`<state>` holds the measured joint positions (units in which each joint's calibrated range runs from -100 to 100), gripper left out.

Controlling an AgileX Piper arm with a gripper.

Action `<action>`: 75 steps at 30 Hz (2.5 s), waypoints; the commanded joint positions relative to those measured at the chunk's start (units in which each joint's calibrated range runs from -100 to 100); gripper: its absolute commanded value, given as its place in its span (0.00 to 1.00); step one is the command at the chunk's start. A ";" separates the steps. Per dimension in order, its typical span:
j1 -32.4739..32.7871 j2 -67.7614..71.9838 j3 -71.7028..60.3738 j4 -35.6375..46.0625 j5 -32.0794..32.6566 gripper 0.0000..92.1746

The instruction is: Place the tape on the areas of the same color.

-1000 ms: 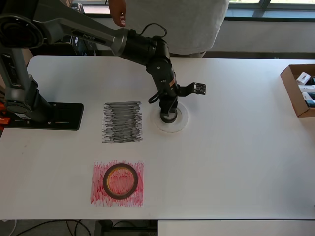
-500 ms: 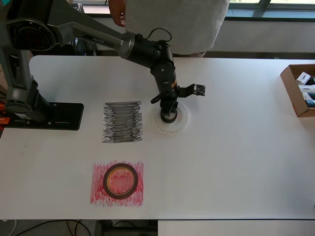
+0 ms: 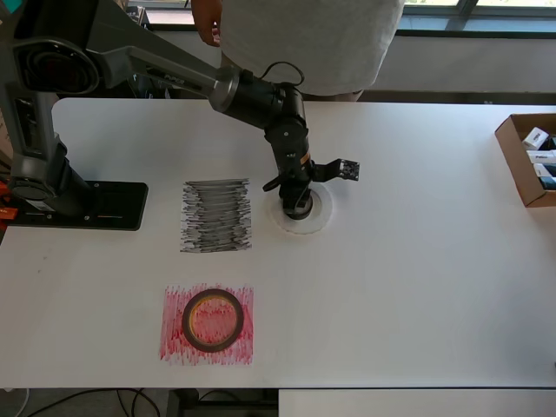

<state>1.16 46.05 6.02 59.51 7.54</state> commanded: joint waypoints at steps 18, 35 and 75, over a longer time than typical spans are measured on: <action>0.28 -0.68 -0.07 0.35 0.09 0.00; 0.36 -12.28 0.84 5.11 -0.08 0.00; -3.67 -35.01 43.36 -14.75 -12.19 0.00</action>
<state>-2.18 10.96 49.36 44.94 -4.32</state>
